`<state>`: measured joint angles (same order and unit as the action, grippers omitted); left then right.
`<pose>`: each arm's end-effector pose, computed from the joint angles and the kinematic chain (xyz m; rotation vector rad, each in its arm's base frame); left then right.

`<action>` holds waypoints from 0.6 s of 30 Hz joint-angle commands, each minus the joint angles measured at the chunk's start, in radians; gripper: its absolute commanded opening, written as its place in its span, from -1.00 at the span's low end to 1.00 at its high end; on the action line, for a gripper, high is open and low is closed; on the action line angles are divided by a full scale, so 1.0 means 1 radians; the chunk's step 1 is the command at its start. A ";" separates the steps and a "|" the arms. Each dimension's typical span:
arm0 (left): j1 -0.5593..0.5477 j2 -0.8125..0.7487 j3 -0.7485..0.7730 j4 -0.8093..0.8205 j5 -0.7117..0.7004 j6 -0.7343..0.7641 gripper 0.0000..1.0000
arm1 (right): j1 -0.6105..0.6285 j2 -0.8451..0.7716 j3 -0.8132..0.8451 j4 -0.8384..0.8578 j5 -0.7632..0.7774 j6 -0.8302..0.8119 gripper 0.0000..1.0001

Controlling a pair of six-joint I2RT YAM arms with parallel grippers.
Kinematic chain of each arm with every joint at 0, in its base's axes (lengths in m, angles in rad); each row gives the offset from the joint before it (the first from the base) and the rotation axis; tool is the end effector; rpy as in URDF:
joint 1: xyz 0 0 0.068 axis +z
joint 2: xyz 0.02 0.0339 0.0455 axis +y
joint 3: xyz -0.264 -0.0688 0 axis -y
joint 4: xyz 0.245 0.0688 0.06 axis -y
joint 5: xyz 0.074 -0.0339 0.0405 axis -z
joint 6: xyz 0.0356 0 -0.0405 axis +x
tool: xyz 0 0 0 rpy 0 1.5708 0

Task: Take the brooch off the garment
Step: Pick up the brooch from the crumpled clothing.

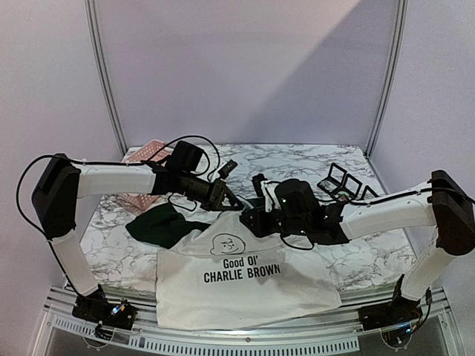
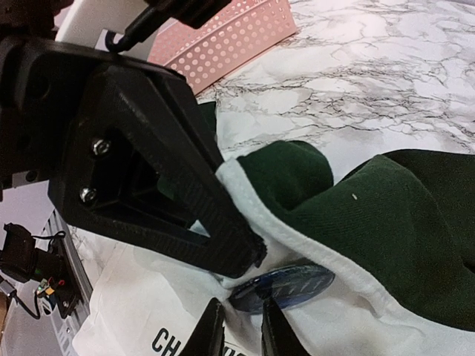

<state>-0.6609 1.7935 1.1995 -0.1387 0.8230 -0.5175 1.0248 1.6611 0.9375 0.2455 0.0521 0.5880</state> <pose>0.2902 -0.2587 0.2179 0.6545 2.4242 -1.5044 0.1908 0.3105 0.2088 -0.4398 2.1413 0.9199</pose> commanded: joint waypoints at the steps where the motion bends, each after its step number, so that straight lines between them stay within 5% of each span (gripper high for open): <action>1: 0.012 -0.038 -0.008 0.018 0.009 0.002 -1.00 | 0.003 0.010 0.023 -0.031 0.073 0.034 -0.68; 18: 0.012 -0.049 -0.002 -0.012 -0.022 0.029 -1.00 | 0.003 -0.064 -0.020 0.018 0.108 0.062 -0.42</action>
<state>-0.6605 1.7805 1.1995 -0.1471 0.8024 -0.5072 1.0248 1.6241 0.9344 0.2539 0.1234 0.6403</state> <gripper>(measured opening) 0.044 0.288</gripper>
